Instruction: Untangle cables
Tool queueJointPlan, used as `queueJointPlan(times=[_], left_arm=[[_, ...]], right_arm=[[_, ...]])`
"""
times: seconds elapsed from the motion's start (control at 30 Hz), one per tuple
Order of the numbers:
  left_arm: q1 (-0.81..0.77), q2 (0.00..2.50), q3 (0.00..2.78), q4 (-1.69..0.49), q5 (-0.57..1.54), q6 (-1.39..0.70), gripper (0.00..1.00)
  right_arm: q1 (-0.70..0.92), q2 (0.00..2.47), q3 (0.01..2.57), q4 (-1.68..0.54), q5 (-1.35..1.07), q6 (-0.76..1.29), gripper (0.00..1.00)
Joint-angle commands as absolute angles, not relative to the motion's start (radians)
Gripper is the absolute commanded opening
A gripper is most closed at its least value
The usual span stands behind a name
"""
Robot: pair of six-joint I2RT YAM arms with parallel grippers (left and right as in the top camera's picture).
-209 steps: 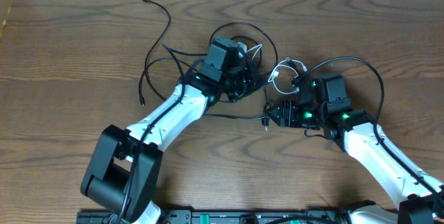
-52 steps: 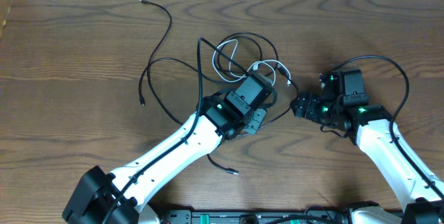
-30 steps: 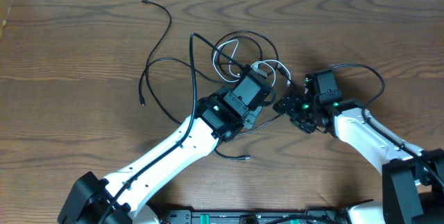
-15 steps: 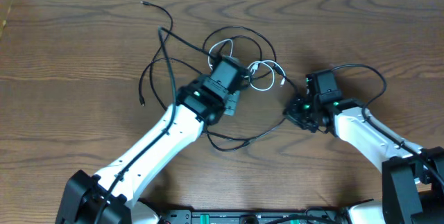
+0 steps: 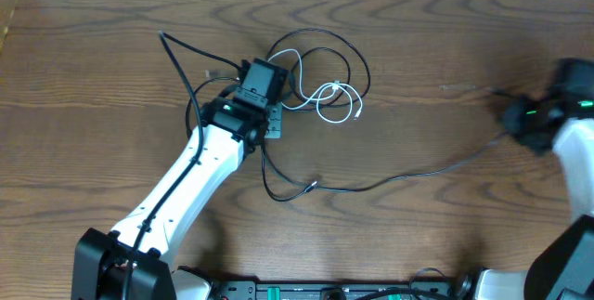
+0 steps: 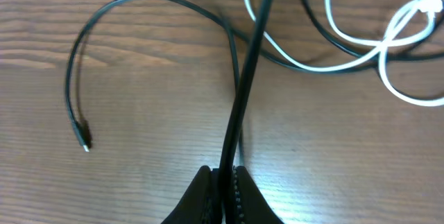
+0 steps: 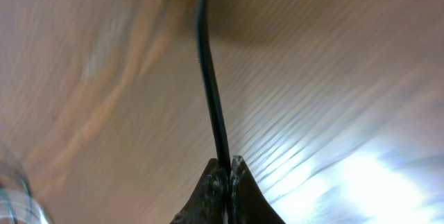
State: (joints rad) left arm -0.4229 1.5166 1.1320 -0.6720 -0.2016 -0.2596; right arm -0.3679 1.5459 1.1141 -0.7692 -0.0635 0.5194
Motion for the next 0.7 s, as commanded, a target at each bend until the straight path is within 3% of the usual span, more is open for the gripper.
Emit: queueJointPlan(times=[0.0,0.1,0.27,0.47,0.5,0.57,0.6,0.67], left_arm=[[-0.389,1.5,1.158,-0.676,-0.223,-0.267,0.07],[-0.37,1.5,1.158,-0.676,-0.223,-0.267,0.08],[-0.365,1.5,1.158,-0.67,-0.223,-0.268,0.07],[-0.365,1.5,1.158,-0.672,-0.223,-0.268,0.08],[-0.365,1.5,1.158,-0.672,-0.222,-0.268,0.07],[-0.365,1.5,1.158,-0.673,-0.222,-0.268,0.07],[-0.365,1.5,1.158,-0.673,-0.222,-0.268,0.07],[-0.365,1.5,1.158,-0.673,-0.222,-0.268,0.07]], right_arm=[[-0.451,1.522,1.197,-0.804,0.023,0.429,0.01],[-0.469,1.522,1.242,-0.804,-0.06,0.31,0.01],[-0.381,1.522,1.254,-0.781,-0.418,0.036,0.01],[-0.202,1.524,1.253,-0.835,-0.259,0.014,0.01],[-0.153,1.524,1.253,-0.84,-0.21,0.014,0.1],[-0.108,1.524,1.253,-0.846,-0.183,0.013,0.46],[-0.092,1.524,1.253,-0.846,-0.188,0.013,0.54],[-0.055,1.524,1.253,-0.848,-0.23,0.013,0.59]])
